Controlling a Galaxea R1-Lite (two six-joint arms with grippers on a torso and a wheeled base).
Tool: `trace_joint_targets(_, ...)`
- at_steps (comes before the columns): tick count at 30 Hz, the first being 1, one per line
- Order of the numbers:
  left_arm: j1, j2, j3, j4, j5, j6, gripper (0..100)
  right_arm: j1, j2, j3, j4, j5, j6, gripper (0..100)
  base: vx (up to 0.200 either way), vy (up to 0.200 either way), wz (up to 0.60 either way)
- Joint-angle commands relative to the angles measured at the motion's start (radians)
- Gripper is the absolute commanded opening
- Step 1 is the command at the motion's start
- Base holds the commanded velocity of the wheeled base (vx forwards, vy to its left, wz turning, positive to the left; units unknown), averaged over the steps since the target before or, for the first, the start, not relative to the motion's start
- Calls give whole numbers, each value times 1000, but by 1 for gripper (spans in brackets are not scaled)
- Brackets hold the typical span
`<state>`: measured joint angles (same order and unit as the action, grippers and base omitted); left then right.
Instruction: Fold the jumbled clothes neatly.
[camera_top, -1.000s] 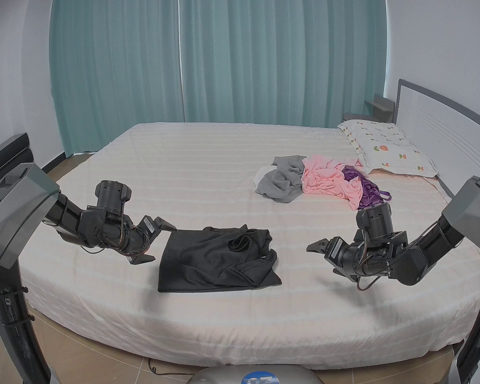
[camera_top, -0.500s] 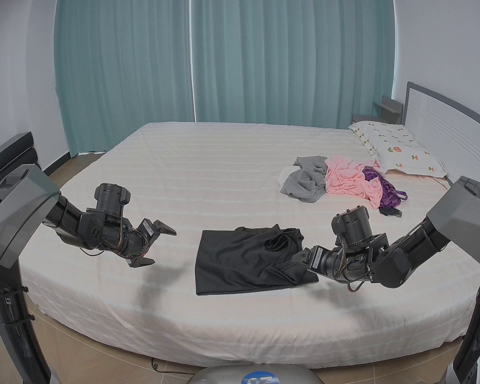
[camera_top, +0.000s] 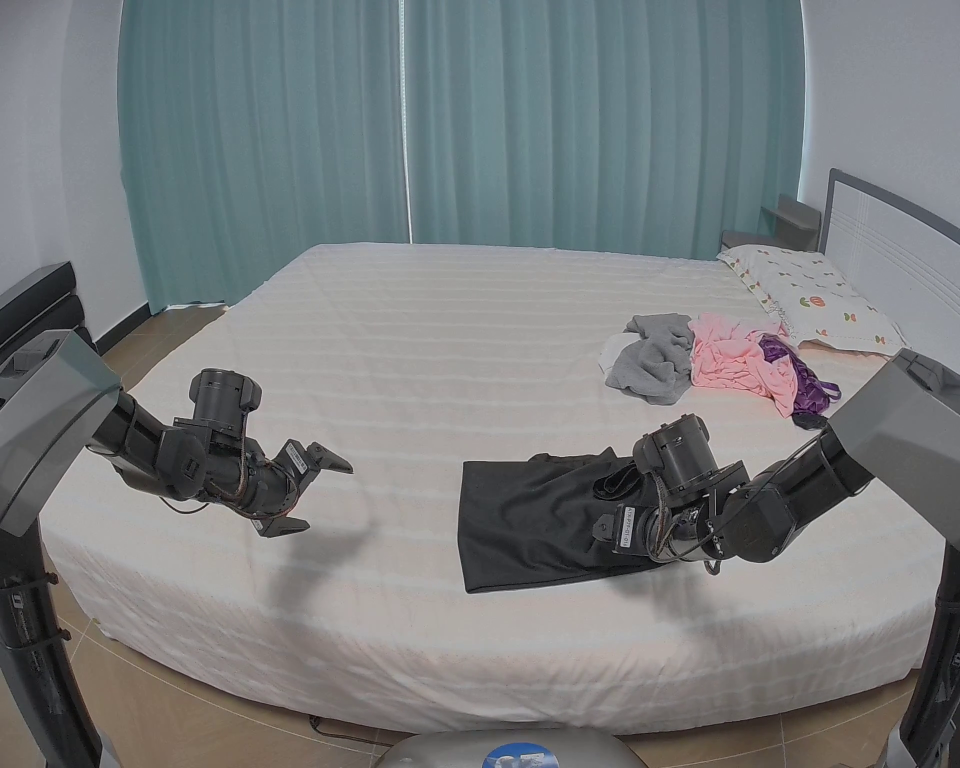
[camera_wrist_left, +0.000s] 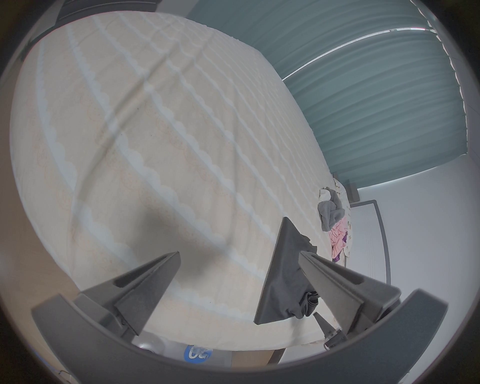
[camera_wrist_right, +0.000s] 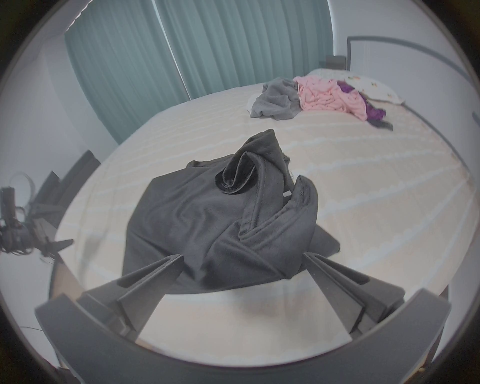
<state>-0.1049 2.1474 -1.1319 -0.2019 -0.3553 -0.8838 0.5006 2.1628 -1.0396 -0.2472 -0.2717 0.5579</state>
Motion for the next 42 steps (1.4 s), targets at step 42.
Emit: trace_joint_targets(42,-2,11,1,-1,3,2,100,-350,-118,188,-35,80,-38,100,0,0,0)
